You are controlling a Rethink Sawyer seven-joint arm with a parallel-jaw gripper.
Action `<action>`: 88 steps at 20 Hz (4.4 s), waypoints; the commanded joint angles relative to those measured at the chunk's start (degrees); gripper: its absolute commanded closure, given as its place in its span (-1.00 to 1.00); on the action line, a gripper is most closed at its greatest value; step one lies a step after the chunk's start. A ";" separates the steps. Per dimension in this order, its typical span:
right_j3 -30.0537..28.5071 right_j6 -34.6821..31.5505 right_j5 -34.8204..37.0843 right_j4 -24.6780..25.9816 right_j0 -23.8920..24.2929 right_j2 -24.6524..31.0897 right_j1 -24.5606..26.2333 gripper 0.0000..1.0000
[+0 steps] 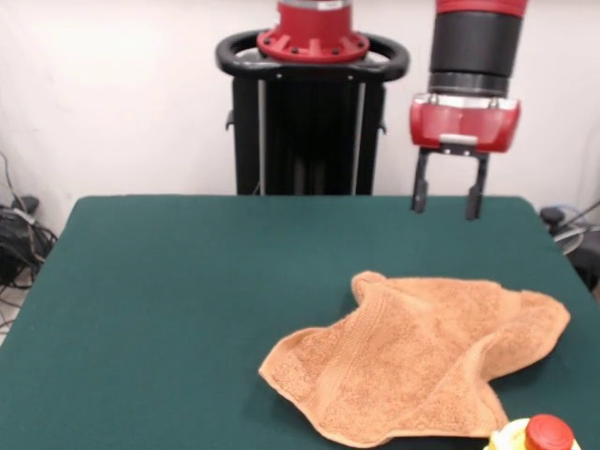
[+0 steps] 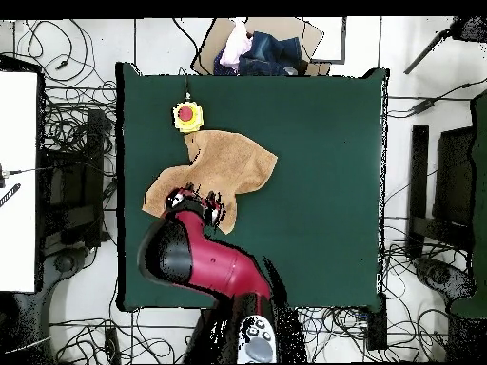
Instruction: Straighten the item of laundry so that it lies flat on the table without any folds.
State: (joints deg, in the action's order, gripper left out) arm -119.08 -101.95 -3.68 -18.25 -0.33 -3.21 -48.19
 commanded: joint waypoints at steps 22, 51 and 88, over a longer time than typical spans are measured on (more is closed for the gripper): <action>4.24 -5.06 5.37 7.20 6.58 2.74 3.65 -1.00; 1.42 -9.55 2.11 15.12 20.80 14.59 3.55 -1.00; -13.88 -12.01 3.93 12.32 15.84 7.28 -10.35 -1.00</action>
State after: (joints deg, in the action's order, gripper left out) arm -130.98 -101.95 -0.98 -4.61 12.42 2.40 -60.92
